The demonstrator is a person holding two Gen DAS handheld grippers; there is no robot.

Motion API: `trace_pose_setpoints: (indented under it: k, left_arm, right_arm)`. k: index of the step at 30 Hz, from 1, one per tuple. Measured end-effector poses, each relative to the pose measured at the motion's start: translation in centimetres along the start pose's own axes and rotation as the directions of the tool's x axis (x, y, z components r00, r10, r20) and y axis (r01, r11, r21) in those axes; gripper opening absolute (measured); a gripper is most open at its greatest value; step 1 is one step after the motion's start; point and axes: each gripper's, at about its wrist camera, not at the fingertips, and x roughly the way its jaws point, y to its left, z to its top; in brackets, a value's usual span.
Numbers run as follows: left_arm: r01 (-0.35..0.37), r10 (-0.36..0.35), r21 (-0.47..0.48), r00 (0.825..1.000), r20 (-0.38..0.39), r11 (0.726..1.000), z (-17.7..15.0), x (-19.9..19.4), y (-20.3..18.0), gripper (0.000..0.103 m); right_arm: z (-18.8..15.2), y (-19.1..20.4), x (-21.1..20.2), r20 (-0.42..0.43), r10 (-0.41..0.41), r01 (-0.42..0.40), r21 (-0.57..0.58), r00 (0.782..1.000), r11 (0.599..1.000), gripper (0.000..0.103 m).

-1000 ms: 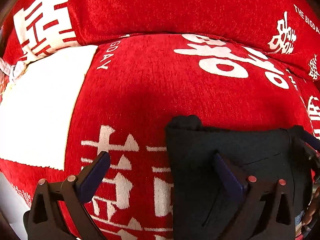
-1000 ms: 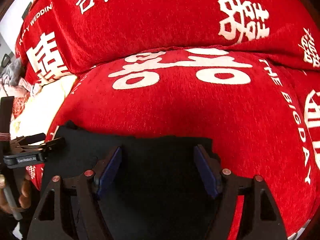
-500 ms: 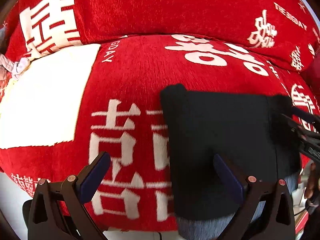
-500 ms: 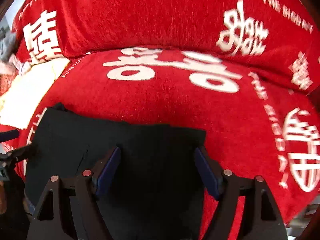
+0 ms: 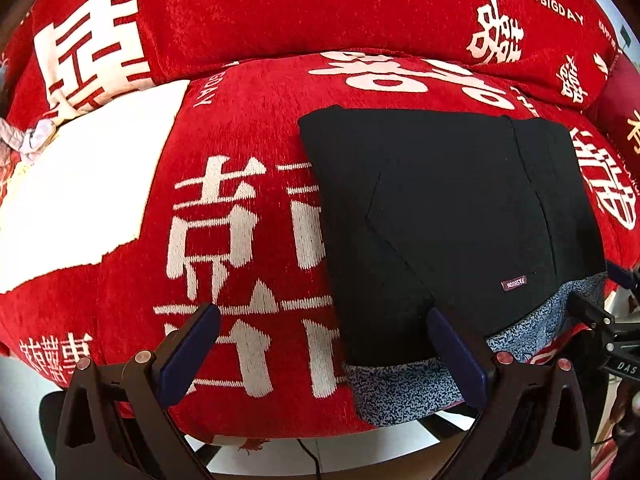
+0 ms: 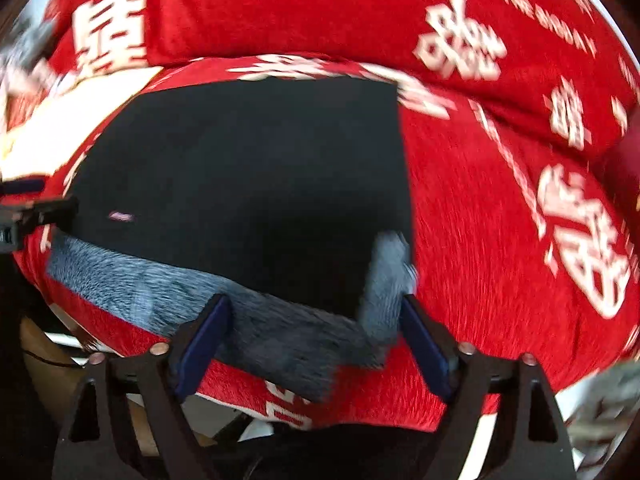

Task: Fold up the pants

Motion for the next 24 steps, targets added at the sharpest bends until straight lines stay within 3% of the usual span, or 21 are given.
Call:
trace_pose_setpoints:
  k: [5,9,11,13,14,15,17,18,21,24]
  left_arm:
    - [0.103,-0.102,-0.035,0.994,0.029,0.994,-0.5,-1.3,1.2,0.103]
    - [0.205,-0.203,-0.093,0.979,0.032,0.974,-0.8,-1.9,2.3,0.103]
    - [0.23,-0.227,-0.086,0.973,0.036,0.969,-0.9,-1.9,1.7,0.103]
    - [0.162,-0.162,-0.023,0.987,0.021,0.986,-1.0,-1.3,0.5,0.103]
    - [0.095,-0.095,0.031,0.995,-0.005,0.995,-1.3,-0.3,-0.4,0.103]
    - [0.085,-0.082,0.07,0.996,-0.044,0.994,-1.7,0.8,-1.1,0.103]
    - [0.168,-0.166,0.015,0.984,-0.069,0.986,-1.7,0.8,-0.5,0.103]
    - [0.2,-0.201,-0.01,0.978,-0.059,0.98,-1.5,0.4,-0.1,0.103]
    - [0.267,-0.267,-0.03,0.964,-0.002,0.963,0.2,-0.8,0.6,0.103]
    - [0.299,-0.302,-0.049,0.951,-0.06,0.953,2.6,1.4,0.0,0.103]
  right_arm:
    - [-0.2,-2.6,-2.5,0.066,0.069,-0.076,0.113,0.995,0.991,0.091]
    - [0.0,-4.3,-3.5,0.081,0.056,-0.071,0.206,0.995,0.976,0.091]
    - [0.2,-2.7,-4.3,0.126,0.04,-0.059,0.149,0.991,0.987,0.091]
    - [0.1,-0.3,-4.3,0.144,0.044,-0.052,0.052,0.989,0.997,0.091]
    - [0.0,0.6,-3.8,0.135,0.03,-0.032,0.01,0.99,0.999,0.092]
    - [-0.2,1.3,-2.7,0.1,0.008,-0.006,-0.025,0.995,1.0,0.092]
    - [-0.3,1.0,-0.2,0.0,-0.001,0.001,-0.016,1.0,1.0,0.092]
    - [-0.5,-0.1,0.3,-0.007,0.05,-0.05,0.038,0.999,0.998,0.092]
    - [-0.1,-3.8,-0.5,0.077,0.175,-0.187,0.195,0.981,0.963,0.092]
    - [1.6,-6.6,0.3,0.114,0.244,-0.266,0.271,0.963,0.925,0.093]
